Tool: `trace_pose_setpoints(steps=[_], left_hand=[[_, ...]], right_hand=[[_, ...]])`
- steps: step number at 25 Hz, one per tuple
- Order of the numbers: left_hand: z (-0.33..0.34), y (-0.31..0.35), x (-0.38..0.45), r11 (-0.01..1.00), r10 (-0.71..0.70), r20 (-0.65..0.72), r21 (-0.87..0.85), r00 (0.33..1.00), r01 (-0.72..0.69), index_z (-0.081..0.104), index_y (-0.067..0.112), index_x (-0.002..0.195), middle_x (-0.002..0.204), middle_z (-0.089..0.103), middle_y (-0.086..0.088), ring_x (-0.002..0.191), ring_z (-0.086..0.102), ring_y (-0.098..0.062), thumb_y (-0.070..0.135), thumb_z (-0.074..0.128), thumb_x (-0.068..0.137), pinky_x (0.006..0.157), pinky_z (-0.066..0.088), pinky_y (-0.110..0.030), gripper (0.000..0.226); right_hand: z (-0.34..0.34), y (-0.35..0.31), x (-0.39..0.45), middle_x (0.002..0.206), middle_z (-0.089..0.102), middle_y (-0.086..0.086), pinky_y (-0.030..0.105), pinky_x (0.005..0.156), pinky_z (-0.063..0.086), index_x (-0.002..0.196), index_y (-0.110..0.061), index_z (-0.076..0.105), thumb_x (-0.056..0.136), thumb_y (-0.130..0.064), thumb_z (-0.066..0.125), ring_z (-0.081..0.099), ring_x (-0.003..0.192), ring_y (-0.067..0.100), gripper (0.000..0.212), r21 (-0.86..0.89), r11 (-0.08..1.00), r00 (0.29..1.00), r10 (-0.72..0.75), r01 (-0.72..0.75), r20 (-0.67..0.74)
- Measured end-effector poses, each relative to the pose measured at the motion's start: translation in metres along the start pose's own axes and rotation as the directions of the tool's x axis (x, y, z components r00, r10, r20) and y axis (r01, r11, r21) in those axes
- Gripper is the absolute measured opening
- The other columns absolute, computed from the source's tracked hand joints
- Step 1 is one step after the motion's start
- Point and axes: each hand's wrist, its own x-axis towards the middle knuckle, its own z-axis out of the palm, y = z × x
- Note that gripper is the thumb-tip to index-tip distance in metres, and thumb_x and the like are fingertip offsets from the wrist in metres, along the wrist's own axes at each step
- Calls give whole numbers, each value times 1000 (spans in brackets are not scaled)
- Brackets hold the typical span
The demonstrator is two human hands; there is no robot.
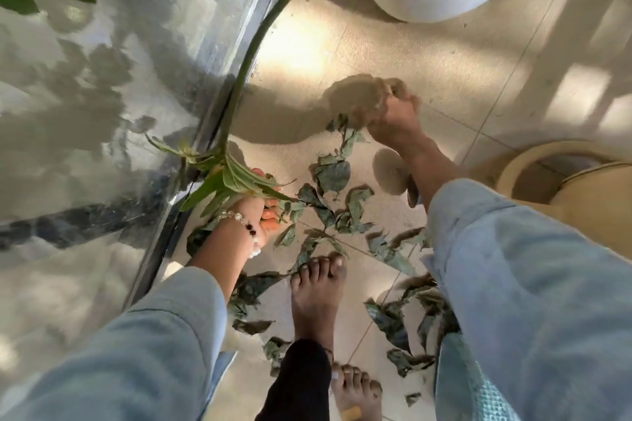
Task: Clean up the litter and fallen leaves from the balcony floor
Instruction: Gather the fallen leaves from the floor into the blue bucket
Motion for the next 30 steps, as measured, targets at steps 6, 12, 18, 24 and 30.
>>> trace_pose_setpoints(steps=[6,12,18,24,30], left_hand=[[5,-4,-3,997,54,-150,-37,987,-60,53,24,107,94,60,-4,87,57,-23,23,38,103,73,43,-39,15],[11,-21,8,971,-172,-20,-171,985,166,51,22,119,102,60,-7,94,58,-26,21,43,100,80,45,-43,21],[-67,66,-35,294,-354,445,-782,823,549,61,-7,102,92,67,-24,79,69,-34,29,51,99,64,61,-46,37],[-100,68,-121,82,-240,506,-840,828,537,62,-1,114,113,65,-23,116,57,-38,54,38,95,105,41,-46,63],[-135,18,-170,-11,-232,509,-853,829,521,61,4,112,123,61,-18,116,54,-30,57,29,98,99,40,-40,64]], right_hand=[[61,-49,-77,154,6,32,59,110,19,148,-17,31,91,-32,60,10,139,54,65,-173,934,950,-308,312,49],[52,-28,-86,92,69,16,37,72,57,92,1,70,84,3,59,67,84,27,14,52,961,961,-271,273,-47],[7,-74,-183,92,70,22,37,76,57,96,5,68,82,4,66,68,84,31,14,921,66,923,-17,-383,385],[37,-124,-288,109,60,8,43,95,44,103,-12,65,89,-34,48,53,106,25,31,606,794,978,-163,52,128],[40,-141,-346,159,-7,-5,54,102,-22,144,-39,31,81,-74,-6,-17,144,23,81,-2,861,829,-489,509,271]])
